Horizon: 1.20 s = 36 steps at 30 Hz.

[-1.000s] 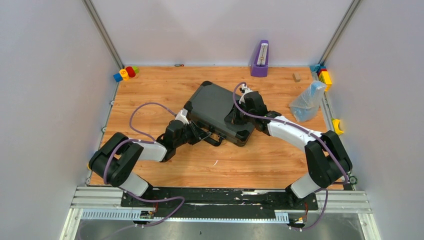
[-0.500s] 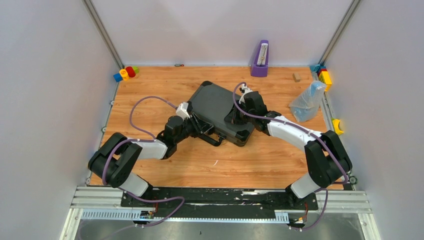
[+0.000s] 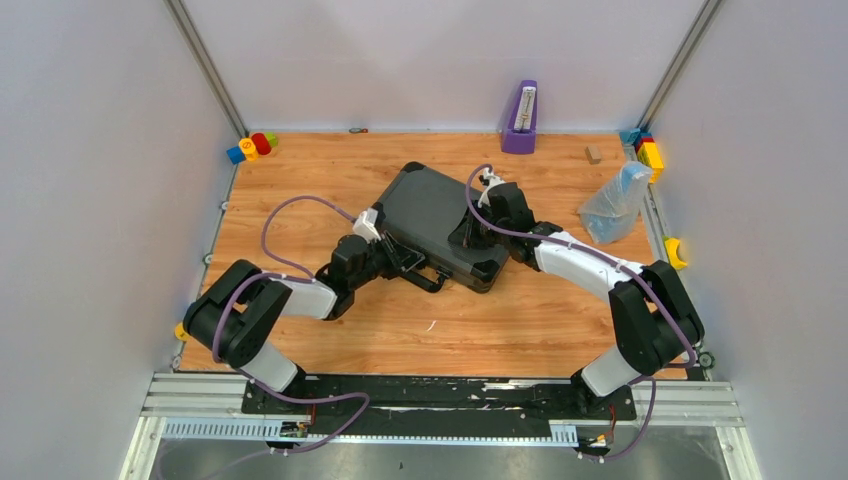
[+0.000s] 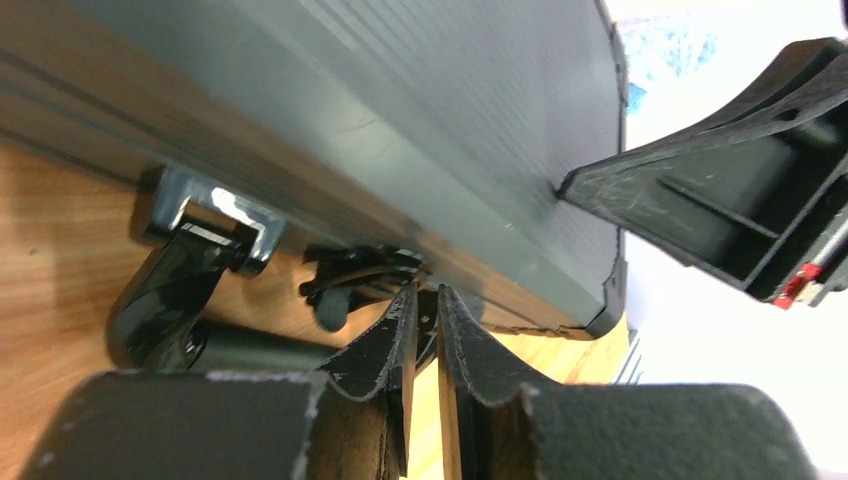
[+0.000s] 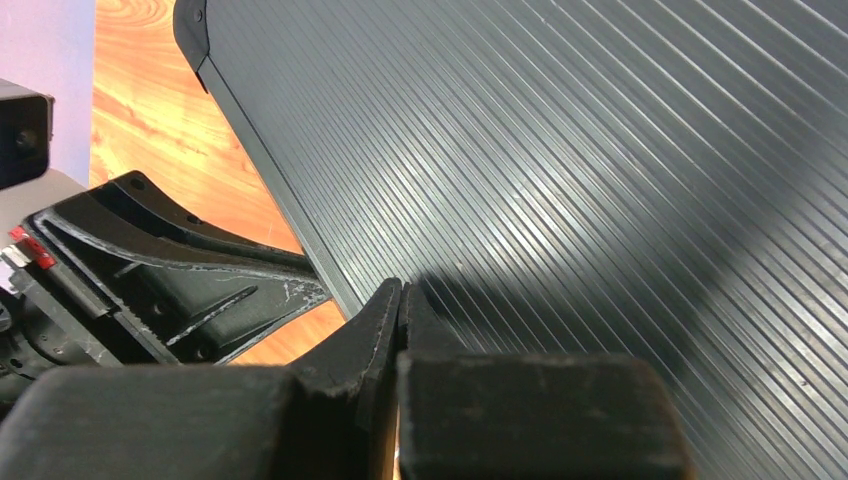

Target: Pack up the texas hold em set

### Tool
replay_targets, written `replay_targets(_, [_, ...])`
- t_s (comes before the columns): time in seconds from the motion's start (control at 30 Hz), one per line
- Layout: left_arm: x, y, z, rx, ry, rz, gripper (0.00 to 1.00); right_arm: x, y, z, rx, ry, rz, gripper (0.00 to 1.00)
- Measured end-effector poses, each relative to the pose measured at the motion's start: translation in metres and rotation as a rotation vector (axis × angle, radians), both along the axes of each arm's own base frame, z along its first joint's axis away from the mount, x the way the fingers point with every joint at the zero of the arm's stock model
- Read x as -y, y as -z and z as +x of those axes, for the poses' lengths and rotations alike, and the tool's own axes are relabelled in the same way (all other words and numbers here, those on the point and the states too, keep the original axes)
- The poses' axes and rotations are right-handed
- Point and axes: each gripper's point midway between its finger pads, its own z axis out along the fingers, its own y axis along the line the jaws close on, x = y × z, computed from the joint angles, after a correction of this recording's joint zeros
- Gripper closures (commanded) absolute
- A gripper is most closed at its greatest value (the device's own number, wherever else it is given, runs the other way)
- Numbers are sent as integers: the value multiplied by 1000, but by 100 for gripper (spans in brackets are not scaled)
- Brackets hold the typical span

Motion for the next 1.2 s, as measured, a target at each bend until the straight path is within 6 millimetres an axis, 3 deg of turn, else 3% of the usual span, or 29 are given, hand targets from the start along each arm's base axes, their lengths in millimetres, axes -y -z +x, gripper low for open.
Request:
replay_targets(0.23, [-20,25,-17,-43,-32,71,81,0,0,0,0,-1,0,100])
replay_targets(0.3, [-24,30,-19,-50,-37,95,87,0,0,0,0,-1,1,100])
replay_targets(0.33, [-25,31,-20,-52,-36,102,96,0,0,0,0,-1,1,100])
replay_targets(0.4, [-25,35,-21,-61,-27,129,100,0,0,0,0,-1,1,100])
replay_targets(0.67, [-18,29,-7,-35,8,211,100,0,0,0,0,-1,0,100])
replay_targets(0.93, [-23,29,-9,-12,70,366,100,0,0,0,0,-1,1,100])
replay_targets(1.2, [-18,28,-5,4,120,416,100,-1,0,0,1,-2,1,100])
